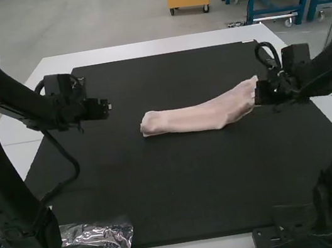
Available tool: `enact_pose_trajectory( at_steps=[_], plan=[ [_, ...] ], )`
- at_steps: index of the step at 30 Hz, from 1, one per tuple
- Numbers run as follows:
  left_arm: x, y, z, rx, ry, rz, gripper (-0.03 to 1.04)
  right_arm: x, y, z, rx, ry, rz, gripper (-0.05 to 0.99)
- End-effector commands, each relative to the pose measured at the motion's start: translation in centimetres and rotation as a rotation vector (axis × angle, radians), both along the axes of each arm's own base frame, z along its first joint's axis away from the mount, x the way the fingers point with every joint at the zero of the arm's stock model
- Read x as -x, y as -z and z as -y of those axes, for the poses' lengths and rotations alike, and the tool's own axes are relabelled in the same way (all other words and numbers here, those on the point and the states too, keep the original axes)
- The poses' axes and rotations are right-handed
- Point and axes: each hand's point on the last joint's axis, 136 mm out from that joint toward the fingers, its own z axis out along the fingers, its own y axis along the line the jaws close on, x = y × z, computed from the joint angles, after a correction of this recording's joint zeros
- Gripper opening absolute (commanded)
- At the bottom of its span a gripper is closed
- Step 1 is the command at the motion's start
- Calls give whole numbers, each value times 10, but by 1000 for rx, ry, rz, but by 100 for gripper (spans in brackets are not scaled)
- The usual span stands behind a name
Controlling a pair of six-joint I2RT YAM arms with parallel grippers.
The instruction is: Fold the towel.
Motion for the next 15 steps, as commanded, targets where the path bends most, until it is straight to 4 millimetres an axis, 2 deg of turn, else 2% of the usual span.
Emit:
enact_pose_trajectory(
  at_steps=[1,5,15],
  plan=[
    [-10,-25,-5,-42,-14,68,97,-8,-21,-42,-27,-99,50,-3],
    [-9,-24,-7,-65,-18,71,97,-3,-19,-88,-59,-178,26,-3],
    [-8,-24,-10,-75,-23,70,97,4,-9,-175,-90,-328,-3,-3]
  ],
)
